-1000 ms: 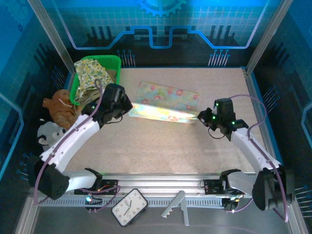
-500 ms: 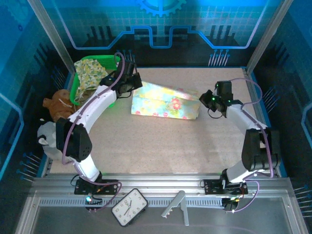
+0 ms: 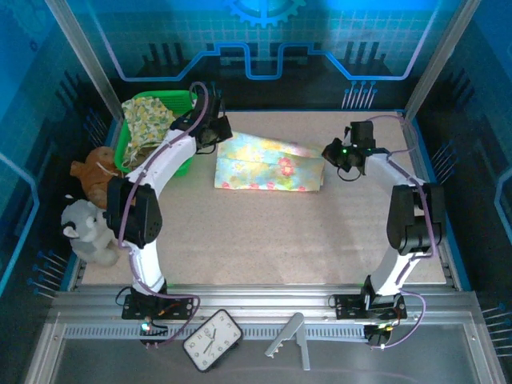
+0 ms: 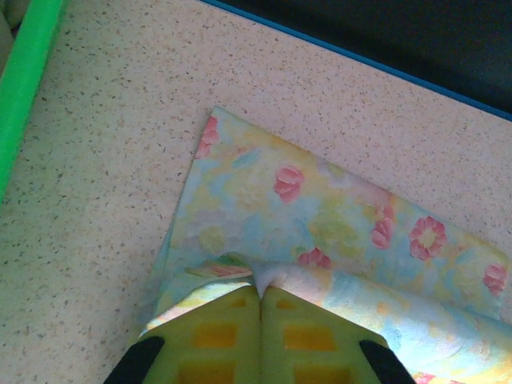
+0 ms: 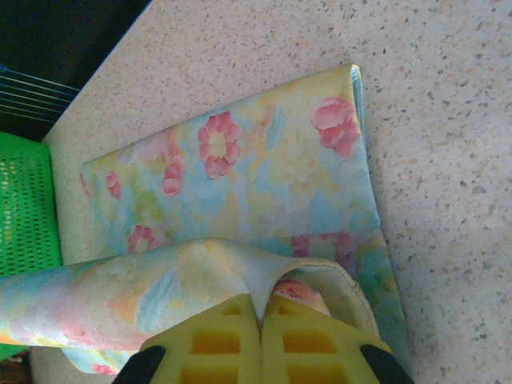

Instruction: Fold and stack the skirts

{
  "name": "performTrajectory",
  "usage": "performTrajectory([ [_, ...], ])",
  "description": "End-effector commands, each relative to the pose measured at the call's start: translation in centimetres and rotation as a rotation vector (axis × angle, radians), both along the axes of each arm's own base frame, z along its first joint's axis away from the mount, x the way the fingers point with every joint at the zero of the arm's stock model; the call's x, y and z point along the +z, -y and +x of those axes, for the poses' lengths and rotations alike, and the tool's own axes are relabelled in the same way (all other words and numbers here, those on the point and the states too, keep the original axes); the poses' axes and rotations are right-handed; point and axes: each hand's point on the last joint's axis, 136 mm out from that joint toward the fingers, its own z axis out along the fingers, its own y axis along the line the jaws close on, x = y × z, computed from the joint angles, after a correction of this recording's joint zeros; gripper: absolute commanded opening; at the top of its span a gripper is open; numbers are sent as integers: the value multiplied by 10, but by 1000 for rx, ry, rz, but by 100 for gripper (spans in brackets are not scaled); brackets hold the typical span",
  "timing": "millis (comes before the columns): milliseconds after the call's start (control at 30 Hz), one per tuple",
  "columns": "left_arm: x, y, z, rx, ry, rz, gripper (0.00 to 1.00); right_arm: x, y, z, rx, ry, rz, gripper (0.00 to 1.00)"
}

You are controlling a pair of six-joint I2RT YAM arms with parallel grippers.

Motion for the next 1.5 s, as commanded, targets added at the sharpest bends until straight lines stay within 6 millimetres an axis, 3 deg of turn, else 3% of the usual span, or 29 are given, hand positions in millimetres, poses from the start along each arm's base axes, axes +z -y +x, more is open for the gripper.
performTrajectory([
  [0,4,-14,10,25,2,16,0,-4,10,10,6,-12,-17,5],
  [300,-39,-19,32,42,-84,-2,0,-18,2,35,21,-33,38,10],
  [467,-67,-2,60,-19,-124,-82,5,-26,6,62,-2,-24,54,19],
  [533,-72,2,70,-31,-158,-109,21,-25,5,69,-5,-21,69,28],
  [600,-67,4,72,-26,-182,-128,67,-20,5,69,-8,-11,78,43],
  [667,-55,8,68,-31,-171,-144,91,-10,6,65,-21,10,72,55],
  [700,-51,8,64,-33,-164,-149,98,-7,8,60,-26,16,65,63],
  [833,-45,21,38,-65,-166,-220,99,7,-1,38,-4,36,51,92],
  [900,-53,33,26,-91,-182,-278,99,6,-15,30,36,32,57,100],
  [1000,-68,58,17,-152,-217,-379,99,0,-38,25,103,16,84,100],
  [1200,-114,81,11,-179,-324,-423,99,-35,-76,27,198,-88,161,100],
  [1467,-162,75,-24,-147,-439,-406,99,-74,-77,0,208,-230,119,100],
])
